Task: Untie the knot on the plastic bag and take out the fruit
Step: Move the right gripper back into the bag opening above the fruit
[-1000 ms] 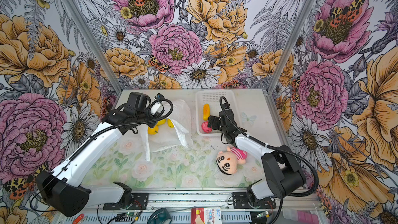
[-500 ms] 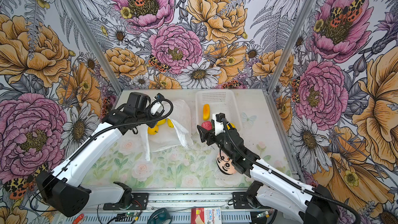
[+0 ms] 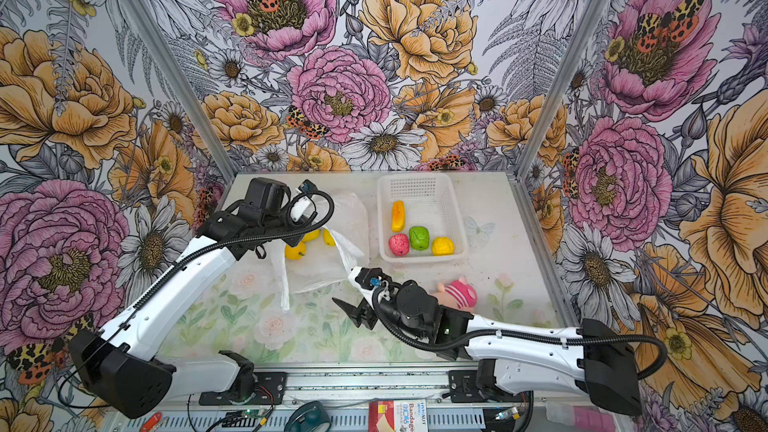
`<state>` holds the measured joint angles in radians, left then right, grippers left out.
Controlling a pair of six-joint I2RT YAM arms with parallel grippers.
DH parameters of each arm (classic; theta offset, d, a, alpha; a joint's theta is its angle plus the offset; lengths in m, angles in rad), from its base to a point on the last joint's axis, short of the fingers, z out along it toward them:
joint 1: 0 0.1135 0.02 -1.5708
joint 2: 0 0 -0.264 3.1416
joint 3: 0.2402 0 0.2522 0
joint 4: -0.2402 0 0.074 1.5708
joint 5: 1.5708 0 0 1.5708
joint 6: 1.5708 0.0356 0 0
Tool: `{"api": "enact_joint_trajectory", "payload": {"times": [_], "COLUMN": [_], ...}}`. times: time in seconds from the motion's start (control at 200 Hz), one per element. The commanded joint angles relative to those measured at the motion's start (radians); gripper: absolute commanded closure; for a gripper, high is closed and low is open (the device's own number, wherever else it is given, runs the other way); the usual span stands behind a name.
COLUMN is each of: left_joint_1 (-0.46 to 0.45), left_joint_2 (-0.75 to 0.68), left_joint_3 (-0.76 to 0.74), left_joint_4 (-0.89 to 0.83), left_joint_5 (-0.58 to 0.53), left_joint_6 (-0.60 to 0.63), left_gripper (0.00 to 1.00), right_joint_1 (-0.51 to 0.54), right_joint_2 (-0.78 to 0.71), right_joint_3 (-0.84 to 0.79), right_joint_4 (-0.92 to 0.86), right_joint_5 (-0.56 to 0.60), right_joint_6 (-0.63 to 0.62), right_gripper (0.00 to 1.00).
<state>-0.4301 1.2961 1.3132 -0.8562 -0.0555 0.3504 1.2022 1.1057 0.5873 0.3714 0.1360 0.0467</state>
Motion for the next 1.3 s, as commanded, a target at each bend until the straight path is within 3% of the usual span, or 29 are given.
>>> {"api": "enact_joint_trajectory", "payload": {"times": [0.0,0.365,0.751,1.046,1.171,1.296], "left_joint_1": [-0.003,-0.004,-0.004,-0.004,-0.005,-0.006], "left_joint_2": [-0.001,-0.003,-0.004,-0.011,-0.013,-0.018], "left_joint_3": [-0.011,-0.010,-0.009,-0.005,-0.005,-0.003], "left_joint_4": [0.016,0.016,0.016,0.015,0.014,0.015], "left_joint_5": [-0.003,-0.004,-0.001,0.001,0.004,0.009], "left_joint_6": [0.018,0.018,0.018,0.015,0.014,0.015], "left_gripper": [1.00,1.00,1.00,1.00,1.00,1.00], "right_joint_1": [0.011,0.013,-0.040,-0.100,-0.103,-0.107], "right_joint_2": [0.090,0.428,0.611,0.825,0.895,0.964], "right_joint_3": [0.074,0.218,0.334,0.520,0.568,0.602], "right_joint_4": [0.044,0.093,0.077,0.029,0.101,0.218], "right_joint_5": [0.029,0.125,0.196,0.212,0.152,0.169], "right_joint_6": [-0.043,-0.067,-0.008,0.179,0.202,0.242], "right_gripper": [0.26,0.30,0.28,0.23,0.15,0.08]}}
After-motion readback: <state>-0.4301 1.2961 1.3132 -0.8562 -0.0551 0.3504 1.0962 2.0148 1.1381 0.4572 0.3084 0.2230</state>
